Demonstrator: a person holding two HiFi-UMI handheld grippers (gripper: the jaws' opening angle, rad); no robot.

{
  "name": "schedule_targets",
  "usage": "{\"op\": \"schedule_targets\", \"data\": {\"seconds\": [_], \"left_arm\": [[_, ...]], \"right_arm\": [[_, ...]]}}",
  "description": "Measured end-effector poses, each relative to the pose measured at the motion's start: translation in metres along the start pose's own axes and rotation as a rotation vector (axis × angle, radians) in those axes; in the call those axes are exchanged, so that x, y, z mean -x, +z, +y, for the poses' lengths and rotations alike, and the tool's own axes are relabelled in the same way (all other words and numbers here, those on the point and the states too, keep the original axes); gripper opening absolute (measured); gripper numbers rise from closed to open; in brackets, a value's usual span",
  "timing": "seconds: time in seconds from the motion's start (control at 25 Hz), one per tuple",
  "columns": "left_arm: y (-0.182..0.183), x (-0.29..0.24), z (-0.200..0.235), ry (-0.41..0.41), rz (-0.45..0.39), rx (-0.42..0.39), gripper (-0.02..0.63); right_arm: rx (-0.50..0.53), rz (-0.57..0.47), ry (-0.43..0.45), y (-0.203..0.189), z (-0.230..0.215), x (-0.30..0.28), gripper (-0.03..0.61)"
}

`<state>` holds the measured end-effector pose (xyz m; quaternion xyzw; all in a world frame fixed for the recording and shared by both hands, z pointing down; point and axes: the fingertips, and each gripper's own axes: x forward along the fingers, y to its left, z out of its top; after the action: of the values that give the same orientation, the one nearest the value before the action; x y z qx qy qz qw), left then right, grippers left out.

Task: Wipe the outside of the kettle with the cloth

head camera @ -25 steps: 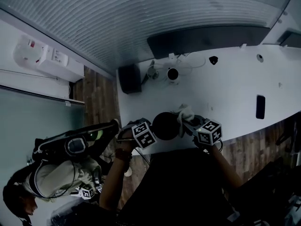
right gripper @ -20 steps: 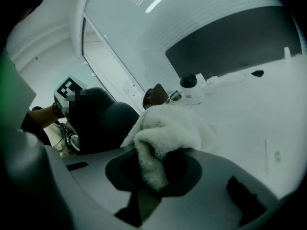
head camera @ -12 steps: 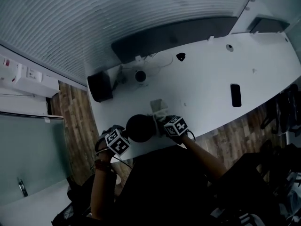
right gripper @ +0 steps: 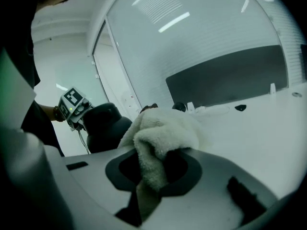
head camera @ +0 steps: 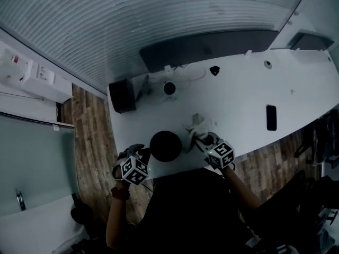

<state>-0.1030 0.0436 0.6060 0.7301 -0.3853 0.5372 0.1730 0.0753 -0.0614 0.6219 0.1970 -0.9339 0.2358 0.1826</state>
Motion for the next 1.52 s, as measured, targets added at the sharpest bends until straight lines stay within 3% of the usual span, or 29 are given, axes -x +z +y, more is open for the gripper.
{"op": "schedule_targets", "data": {"seconds": [0.2,0.32,0.44,0.56,0.6,0.64,0.76,0.92,1.08,1.24,1.52], "left_arm": [[-0.001,0.024,0.006,0.088,-0.217,0.12,0.114],[-0.004,0.035,0.001,0.172,-0.304,0.183,0.115],[-0.013,0.047,-0.001,0.228,-0.387,0.329,0.115],[-0.014,0.083,0.002,0.286,-0.561,0.474,0.104],[-0.01,0.1,0.004,0.308,-0.64,0.501,0.061],[-0.004,0.118,0.005,0.321,-0.717,0.524,0.005],[0.019,0.155,0.003,0.316,-0.838,0.545,0.005],[0.042,0.184,0.003,0.389,-0.883,0.526,0.005],[0.042,0.202,-0.008,0.449,-0.911,0.547,0.005],[0.021,0.215,-0.034,0.497,-0.9,0.578,0.005],[-0.034,0.252,-0.096,0.618,-0.926,0.704,0.005]], "right_arm": [[0.083,-0.063,0.018,0.01,0.003,0.016,0.063],[0.089,-0.163,0.041,0.036,0.014,0.038,0.063],[0.097,-0.274,0.043,0.073,0.032,0.062,0.063],[0.114,-0.339,0.053,0.103,0.052,0.079,0.063],[0.127,-0.355,0.064,0.113,0.059,0.083,0.063],[0.146,-0.368,0.078,0.123,0.068,0.086,0.063],[0.242,-0.391,0.144,0.146,0.098,0.09,0.063],[0.349,-0.413,0.25,0.164,0.145,0.089,0.063],[0.41,-0.403,0.362,0.165,0.191,0.084,0.063],[0.454,-0.378,0.477,0.156,0.235,0.083,0.063],[0.475,-0.294,0.675,0.115,0.318,0.099,0.063]]}}
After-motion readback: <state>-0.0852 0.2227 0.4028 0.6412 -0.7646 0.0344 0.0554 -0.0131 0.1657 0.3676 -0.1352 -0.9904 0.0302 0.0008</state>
